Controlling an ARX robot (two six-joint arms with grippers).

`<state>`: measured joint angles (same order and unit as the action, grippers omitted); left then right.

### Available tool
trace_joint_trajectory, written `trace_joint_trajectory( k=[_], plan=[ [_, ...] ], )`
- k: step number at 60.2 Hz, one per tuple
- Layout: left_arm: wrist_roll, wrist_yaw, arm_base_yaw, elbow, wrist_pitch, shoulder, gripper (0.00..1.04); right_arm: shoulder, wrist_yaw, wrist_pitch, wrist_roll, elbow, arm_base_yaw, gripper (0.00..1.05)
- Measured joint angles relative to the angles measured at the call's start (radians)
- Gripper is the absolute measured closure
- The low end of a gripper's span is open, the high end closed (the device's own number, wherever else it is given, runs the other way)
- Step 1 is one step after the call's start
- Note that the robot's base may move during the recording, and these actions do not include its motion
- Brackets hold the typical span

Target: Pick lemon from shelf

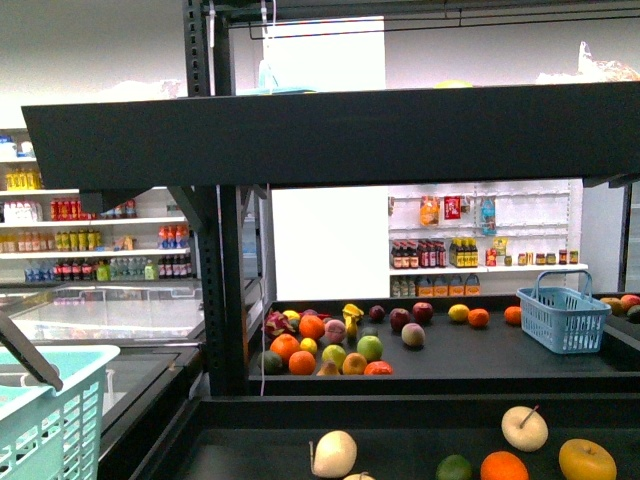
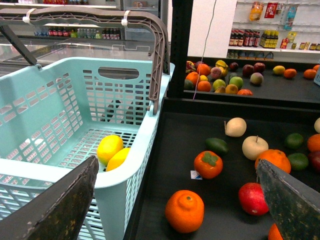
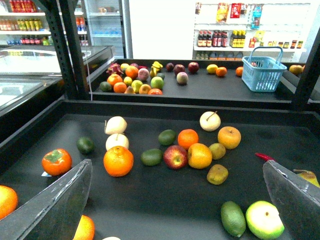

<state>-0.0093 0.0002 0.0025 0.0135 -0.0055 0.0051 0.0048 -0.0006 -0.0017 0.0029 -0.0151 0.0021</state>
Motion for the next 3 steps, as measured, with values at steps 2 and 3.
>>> trace_joint_trajectory(
  k=[2,3],
  plan=[
    [0.000,0.000,0.000,0.000,0.000,0.000,0.08,0.000,0.000,0.000,0.000,0.000,0.000,0.02],
    [0.000,0.000,0.000,0.000,0.000,0.000,0.08,0.000,0.000,0.000,0.000,0.000,0.000,0.02]
  ],
)
